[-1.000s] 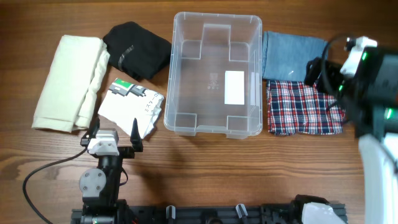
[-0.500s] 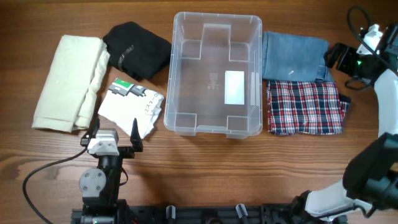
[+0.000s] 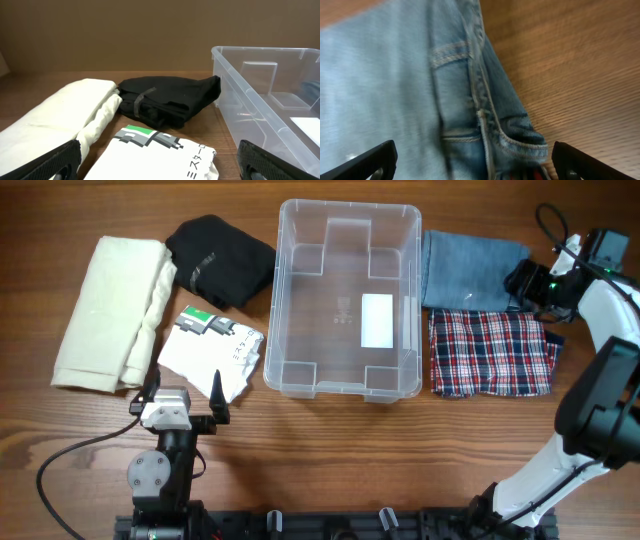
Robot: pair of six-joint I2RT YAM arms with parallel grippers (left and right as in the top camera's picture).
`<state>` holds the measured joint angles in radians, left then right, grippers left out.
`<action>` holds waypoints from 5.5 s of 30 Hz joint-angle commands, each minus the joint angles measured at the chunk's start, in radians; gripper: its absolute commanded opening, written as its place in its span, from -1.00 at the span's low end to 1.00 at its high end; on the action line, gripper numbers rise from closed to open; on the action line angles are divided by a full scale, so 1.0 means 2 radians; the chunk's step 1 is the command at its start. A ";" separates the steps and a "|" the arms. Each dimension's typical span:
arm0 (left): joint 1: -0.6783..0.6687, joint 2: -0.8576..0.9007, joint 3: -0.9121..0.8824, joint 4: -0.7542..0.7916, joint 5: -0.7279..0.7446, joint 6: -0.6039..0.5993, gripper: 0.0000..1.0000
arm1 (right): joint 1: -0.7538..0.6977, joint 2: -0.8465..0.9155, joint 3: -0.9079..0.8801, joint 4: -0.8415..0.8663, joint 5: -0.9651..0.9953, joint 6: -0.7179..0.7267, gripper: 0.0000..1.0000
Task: Pack container
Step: 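Move the right gripper over the folded blue jeans, then lower the right gripper and grasp the jeans' near edge, then lift the jeans with the right gripper and carry them over the box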
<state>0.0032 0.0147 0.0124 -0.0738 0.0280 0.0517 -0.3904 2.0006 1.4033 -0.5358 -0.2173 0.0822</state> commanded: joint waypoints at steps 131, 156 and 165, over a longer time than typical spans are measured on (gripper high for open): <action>0.004 -0.004 -0.003 0.000 0.001 0.010 0.99 | 0.013 -0.302 -0.070 0.109 -0.148 0.067 -0.92; 0.004 -0.004 -0.003 0.000 0.001 0.010 1.00 | 0.296 -0.299 -0.071 0.198 -0.043 0.249 -0.92; 0.004 -0.004 -0.003 0.000 0.001 0.010 1.00 | 0.319 -0.179 -0.071 0.262 -0.105 0.258 -0.91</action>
<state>0.0032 0.0147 0.0124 -0.0738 0.0280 0.0517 0.2356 1.6062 1.2495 -0.0479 -0.3725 0.5678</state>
